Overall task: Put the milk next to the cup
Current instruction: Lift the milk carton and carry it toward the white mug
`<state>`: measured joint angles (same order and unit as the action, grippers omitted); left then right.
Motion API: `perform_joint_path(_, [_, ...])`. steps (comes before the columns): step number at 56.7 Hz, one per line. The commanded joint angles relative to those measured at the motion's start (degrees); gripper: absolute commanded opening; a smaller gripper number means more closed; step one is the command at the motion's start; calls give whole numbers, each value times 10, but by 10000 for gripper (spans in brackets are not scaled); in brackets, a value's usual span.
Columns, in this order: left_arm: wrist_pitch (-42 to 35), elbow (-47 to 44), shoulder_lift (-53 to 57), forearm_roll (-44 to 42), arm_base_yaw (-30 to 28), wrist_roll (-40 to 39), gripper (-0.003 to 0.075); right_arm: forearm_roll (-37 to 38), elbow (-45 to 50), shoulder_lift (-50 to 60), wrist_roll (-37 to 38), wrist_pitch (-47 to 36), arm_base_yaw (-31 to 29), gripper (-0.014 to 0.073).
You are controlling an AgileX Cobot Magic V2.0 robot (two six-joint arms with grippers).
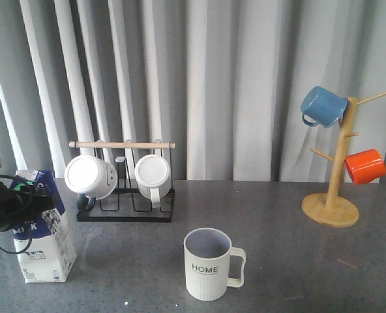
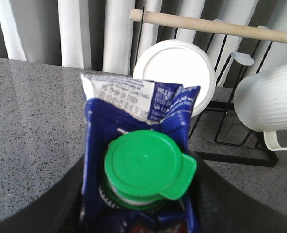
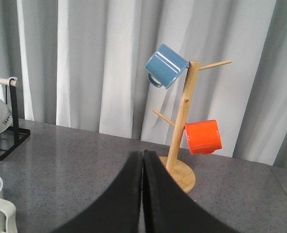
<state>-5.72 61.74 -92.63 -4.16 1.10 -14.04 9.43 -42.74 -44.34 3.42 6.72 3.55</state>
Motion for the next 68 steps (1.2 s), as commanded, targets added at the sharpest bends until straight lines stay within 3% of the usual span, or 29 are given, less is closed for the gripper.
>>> perform_joint_path(1, [-34,20,19,5,2,-2,226,3,-19,3,0,-40,-3,-8])
perform_joint_path(15, [-34,20,19,5,2,-2,125,3,-19,3,0,-40,-3,-8])
perform_joint_path(35, [-3,20,41,7,6,-1,125,3,-19,3,0,-40,-3,-8])
perform_joint_path(40, [-5,20,60,42,17,22,125,3,-19,3,0,-40,-3,-8])
perform_joint_path(46, [-12,20,86,135,36,114,125,3,-19,3,0,-40,-3,-8])
perform_joint_path(52, [-12,20,106,266,67,260,125,3,-19,3,0,-40,-3,-8])
perform_joint_path(62, [-39,20,115,537,138,538,125,3,-19,3,0,-40,-3,-8])
perform_joint_path(68, [-105,20,113,722,182,672,125,3,-19,3,0,-40,-3,-8])
